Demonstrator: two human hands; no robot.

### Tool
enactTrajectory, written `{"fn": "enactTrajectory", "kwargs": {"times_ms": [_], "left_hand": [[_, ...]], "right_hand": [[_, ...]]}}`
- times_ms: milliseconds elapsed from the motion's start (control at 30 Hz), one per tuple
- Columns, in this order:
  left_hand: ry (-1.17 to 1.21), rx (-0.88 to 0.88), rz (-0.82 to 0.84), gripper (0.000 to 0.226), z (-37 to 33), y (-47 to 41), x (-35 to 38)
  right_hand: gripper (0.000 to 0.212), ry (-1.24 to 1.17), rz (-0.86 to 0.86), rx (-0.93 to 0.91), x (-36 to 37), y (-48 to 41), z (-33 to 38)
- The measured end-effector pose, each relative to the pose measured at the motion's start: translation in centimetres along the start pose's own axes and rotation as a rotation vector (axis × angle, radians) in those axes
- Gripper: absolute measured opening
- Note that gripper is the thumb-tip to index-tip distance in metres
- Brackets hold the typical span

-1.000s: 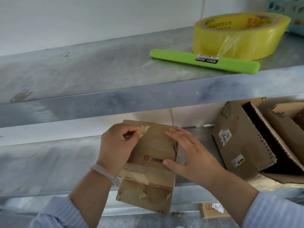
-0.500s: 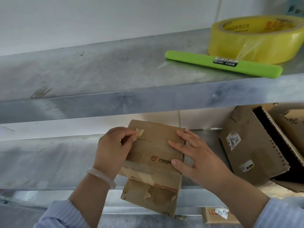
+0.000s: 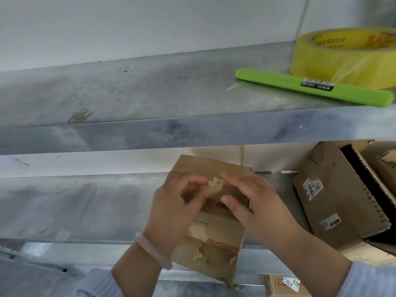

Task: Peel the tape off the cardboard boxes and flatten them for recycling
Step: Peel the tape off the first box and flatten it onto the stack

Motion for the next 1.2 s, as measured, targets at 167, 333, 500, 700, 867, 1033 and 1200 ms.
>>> {"fn": "enactTrajectory", "kwargs": {"times_ms": [167, 333, 500, 700, 867, 1033, 1200], "left_hand": [[0.168, -0.046, 0.02, 0.023, -0.3, 1.3, 1.4], [0.371, -0.09, 0.077, 0.016, -0.3, 1.1, 2.0], [0.249, -0.037, 0.225, 0.018, -0.4, 0.3, 1.8], [-0.104, 0.069, 0.063, 0.026, -0.3, -0.7, -0.4], [-0.314, 0.046, 0.002, 0.026, 0.9, -1.3, -1.4], [-0.384, 0.028, -0.01, 0.028, 1.9, -1.2, -1.2], [-0.445, -0.008, 0.024, 0.029, 2.6, -1.0, -0.8]], "right_hand": [[0.022, -0.243, -0.098, 0.097, -0.5, 0.4, 0.4], [0.022, -0.328, -0.14, 0.085, -1.2, 0.7, 0.3], [0.021, -0.495, -0.237, 0.273, -1.4, 1.5, -1.7], [0.021, -0.335, -0.272, 0.541, -2.4, 2.5, -7.6], [0.032, -0.619, -0.145, 0.955, 0.5, 4.2, -13.1], [0.018, -0.637, -0.115, 1.093, 1.6, 5.1, -15.5], [0.011, -0.581, -0.191, 1.085, 2.0, 5.3, -16.8]]}}
Point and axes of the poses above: each hand's wrist, its own y-axis away from the middle knuckle, its own x-axis out of the palm, z = x × y, the point moved 5 cm from there along -y, towards the middle knuckle, and after that the axes turned 1 degree about y, right-handed, at the moved point
